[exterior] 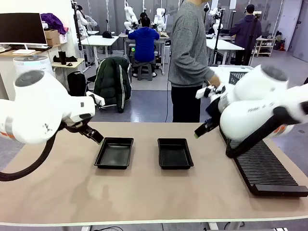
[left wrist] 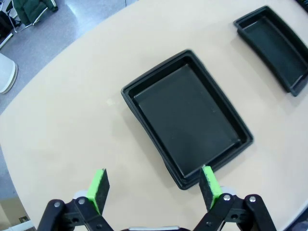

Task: Inspect and transfer BCBs to ESD trays.
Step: Pick up the Blank PCB from the PCB Rack and place it in the left ESD tray.

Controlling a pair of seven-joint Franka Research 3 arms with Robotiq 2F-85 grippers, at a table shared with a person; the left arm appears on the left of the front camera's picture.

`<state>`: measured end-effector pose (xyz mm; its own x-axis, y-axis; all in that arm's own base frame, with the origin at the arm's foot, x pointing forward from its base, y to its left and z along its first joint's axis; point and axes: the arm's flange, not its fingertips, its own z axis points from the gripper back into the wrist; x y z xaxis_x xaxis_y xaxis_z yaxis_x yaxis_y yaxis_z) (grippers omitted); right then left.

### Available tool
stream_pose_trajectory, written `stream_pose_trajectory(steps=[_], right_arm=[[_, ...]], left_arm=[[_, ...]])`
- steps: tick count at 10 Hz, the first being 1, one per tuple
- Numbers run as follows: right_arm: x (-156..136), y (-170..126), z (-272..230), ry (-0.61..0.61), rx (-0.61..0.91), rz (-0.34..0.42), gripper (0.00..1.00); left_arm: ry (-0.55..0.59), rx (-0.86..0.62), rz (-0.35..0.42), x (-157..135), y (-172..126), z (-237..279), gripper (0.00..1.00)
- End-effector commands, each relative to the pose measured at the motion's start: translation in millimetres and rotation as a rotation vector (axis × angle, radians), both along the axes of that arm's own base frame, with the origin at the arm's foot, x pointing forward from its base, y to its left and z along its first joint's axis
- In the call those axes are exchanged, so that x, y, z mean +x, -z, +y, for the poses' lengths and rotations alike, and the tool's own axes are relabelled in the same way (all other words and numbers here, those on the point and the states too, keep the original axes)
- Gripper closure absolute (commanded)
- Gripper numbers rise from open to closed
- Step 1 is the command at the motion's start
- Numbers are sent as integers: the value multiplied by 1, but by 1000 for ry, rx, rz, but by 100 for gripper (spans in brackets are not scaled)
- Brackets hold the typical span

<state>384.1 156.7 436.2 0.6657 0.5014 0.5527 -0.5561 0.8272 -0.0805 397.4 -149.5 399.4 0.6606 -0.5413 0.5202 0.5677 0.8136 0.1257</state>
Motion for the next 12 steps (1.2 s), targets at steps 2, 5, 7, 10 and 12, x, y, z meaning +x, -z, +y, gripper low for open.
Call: stream_pose_trajectory(steps=[2,5,7,10,12], right_arm=[[-15,-70,-34,13,66,56,0],[-17,-122,-67,35,190,154,0],[-14,-140,-92,55,291,226,0],[-3,-143,-128,109,435,343,0],[8,-140,-156,124,562,457,0]], left_arm=[[55,-114,46,-14,-70,39,0],[92,-254,80,-5,-122,73,0],[149,-399,109,2,-140,99,0],[173,-579,163,17,-148,132,0],[175,-733,216,21,-133,152,0]])
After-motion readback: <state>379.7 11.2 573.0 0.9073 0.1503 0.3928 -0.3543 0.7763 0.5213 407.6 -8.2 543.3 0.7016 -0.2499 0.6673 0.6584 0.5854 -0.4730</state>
